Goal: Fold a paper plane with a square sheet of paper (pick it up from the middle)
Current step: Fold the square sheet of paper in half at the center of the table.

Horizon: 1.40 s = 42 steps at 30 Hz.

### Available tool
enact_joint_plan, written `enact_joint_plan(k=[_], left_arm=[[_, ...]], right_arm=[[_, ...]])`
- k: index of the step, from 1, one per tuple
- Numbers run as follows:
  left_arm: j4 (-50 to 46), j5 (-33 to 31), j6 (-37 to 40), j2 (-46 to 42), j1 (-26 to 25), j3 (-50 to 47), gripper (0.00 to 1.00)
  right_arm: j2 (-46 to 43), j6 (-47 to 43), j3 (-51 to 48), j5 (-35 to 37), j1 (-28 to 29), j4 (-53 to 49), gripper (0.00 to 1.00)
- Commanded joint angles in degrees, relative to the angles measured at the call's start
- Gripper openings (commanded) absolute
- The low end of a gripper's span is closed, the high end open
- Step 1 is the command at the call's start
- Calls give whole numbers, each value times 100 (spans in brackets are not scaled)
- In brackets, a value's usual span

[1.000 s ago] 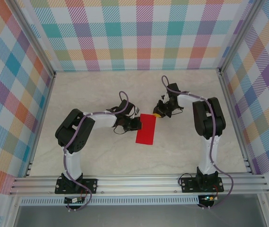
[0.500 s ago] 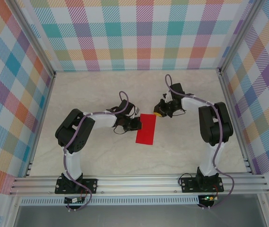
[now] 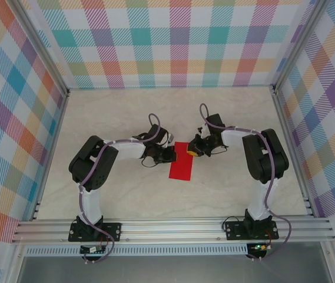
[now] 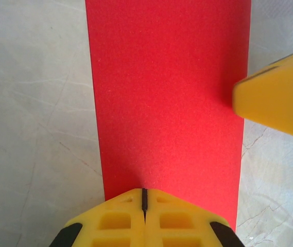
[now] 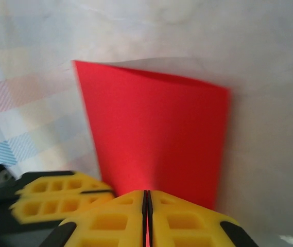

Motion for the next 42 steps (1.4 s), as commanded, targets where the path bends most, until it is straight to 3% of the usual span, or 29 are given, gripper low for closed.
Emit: enact_joint_plan(k=[1,8,17,23,34,42], left_arm=[[-930,-486,135,264,-62,-197,0],[-897,-483,126,272,-62,-216,0],[-890,-474,120,255,-57,-222,0],[-896,-430,146,264,-61,-225,0],[-861,-419,146,264,-53,-286,0],[-876,-438,145,238,-61,-295,0]], right_arm=[[141,-152,-91,191,-13,-33,11],[-216,-208,-197,-5,-14,18,12],[-1135,114,-1083,-230,158,599,13],[-1108,149,-1536,-301,375,895,13],[-904,48,-1651,308,506,513,13],[-1479,282,-1811,-282,524,855,14]])
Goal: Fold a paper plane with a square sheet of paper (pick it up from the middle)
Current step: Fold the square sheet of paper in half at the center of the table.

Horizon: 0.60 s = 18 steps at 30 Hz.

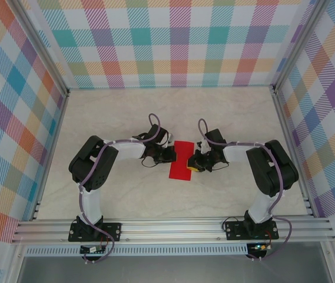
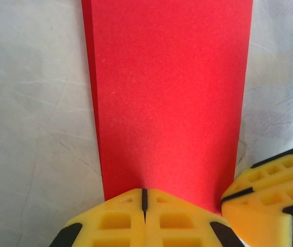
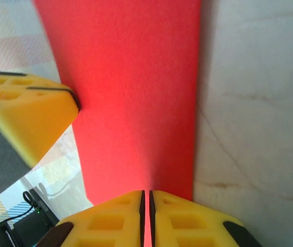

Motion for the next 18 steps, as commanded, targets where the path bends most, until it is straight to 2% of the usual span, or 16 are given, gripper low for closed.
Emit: enact_joint_plan(k=[1,5,13,18], left_arm=[[-868,-432,139,232,-57,-297,0],[-942,-432,171,247,-57,-254,0],[-955,-448,198,302,-57,-227,0],[-960,-454,192,290,-57,-252,0]], right_arm=[[-360,134,-112,-334,44,127,14],[-325,167,-126,-527,126,149,15],[23,317,-371,147,326,110,14],[145,478,-582,143,382,415,14]])
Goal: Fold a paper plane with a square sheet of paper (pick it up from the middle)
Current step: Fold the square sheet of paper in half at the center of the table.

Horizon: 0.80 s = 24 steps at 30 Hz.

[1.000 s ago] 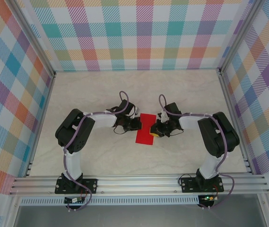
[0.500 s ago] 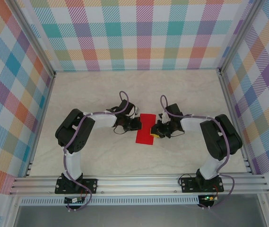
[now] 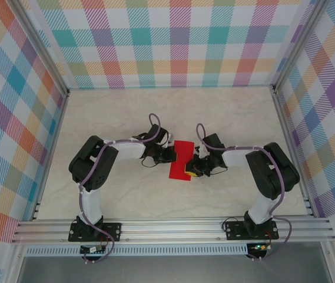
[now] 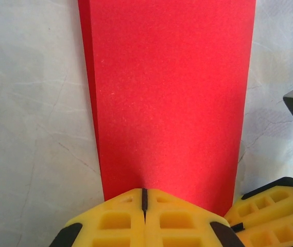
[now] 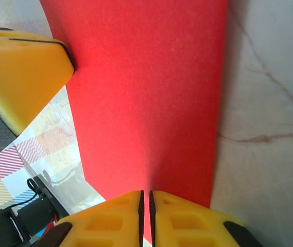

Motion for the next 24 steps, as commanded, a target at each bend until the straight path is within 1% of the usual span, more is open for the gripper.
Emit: enact_joint_plan(k=[1,7,10,16,19,24], left_arm=[[-954,-456,135,286,-57,-255,0],[-955,-468,126,282,-53,-260,0],[-951,-469,122,298,-53,-258,0],[-954,-484,123,252,-57,-271,0],[-1166,-513,170,220,-57,-260,0],[-1167,-516,153,296,-57,-218,0]], right_arm=[[152,159,-262,236,100,83,14],[-621,129,-348,313,117,-100,15],[-871,90,-423,320,141,-107,16],[-610,198,-659,358,306,128,15],[-527,230,-814,464,336,193,15],[-689,217,-816,482,347,40,14]])
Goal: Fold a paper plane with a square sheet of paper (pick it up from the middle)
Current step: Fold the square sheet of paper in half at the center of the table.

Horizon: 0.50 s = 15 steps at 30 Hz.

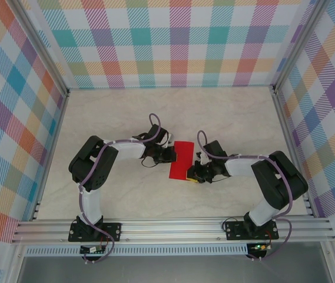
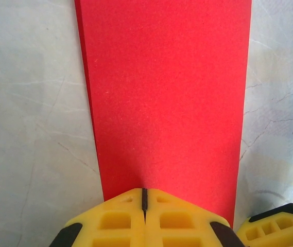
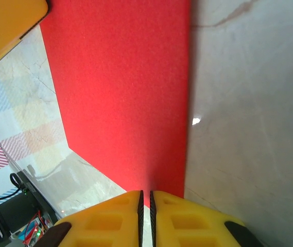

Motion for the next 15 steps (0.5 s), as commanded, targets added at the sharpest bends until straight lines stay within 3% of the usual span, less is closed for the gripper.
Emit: enact_joint_plan(k=[1,6,15], left_arm=[[-1141,-516,88,298,-57,-226,0],[-1127,-541,87,272,-57,-256,0],[-1107,-533,67,262,-53,-264,0]], right_arm=[[-112,61,-113,115,61,-190,14],[-452,29,-53,91,118,-341,15],[-70,-75,110,545,173,-689,15]])
